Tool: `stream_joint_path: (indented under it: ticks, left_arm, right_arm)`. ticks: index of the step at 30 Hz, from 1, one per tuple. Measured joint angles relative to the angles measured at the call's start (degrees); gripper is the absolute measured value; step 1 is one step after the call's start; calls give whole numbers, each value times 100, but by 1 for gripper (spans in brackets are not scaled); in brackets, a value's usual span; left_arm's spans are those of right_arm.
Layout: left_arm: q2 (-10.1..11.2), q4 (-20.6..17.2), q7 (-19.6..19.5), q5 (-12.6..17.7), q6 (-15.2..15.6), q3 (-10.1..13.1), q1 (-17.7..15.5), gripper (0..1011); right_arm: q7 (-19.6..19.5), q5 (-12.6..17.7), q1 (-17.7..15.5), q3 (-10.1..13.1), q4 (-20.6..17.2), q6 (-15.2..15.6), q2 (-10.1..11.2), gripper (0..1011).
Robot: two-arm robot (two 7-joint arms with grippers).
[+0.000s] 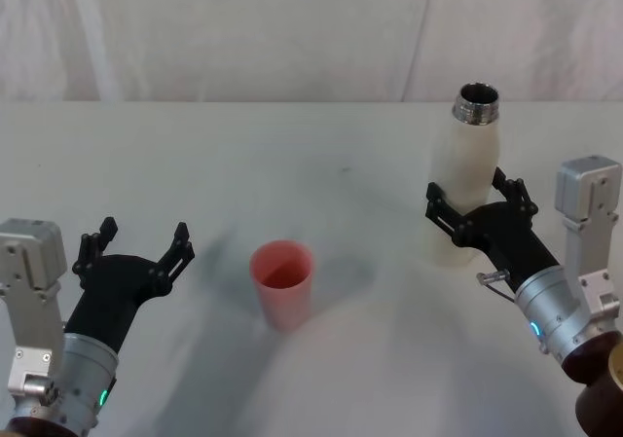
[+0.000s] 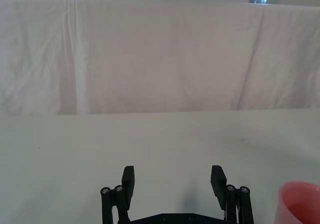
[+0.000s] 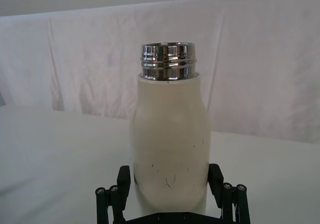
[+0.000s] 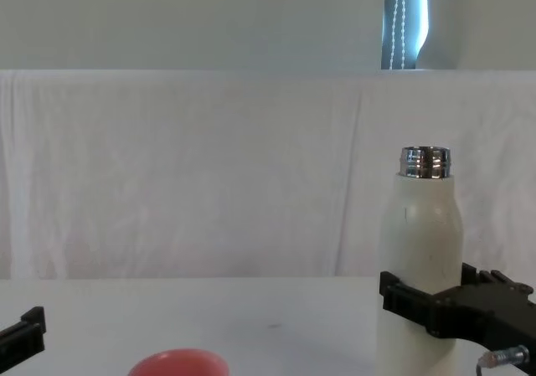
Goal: Grasp the thermos with one hand and pour water into the cup lid.
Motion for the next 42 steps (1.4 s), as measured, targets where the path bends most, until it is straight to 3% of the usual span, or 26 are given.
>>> stream_joint_path:
  ticks: [27, 38, 42]
  left_arm:
    - [0, 0, 0, 0, 0, 0, 0, 1001]
    - [0, 0, 0, 0, 0, 0, 0, 1001]
    - [0, 0, 0, 0, 0, 0, 0, 1001]
  right_arm:
    - [123, 57, 358, -76, 365, 1, 37, 1001]
    - [123, 60, 356, -68, 369, 3, 38, 1001]
    - [124, 60, 354, -68, 364, 2, 39, 953]
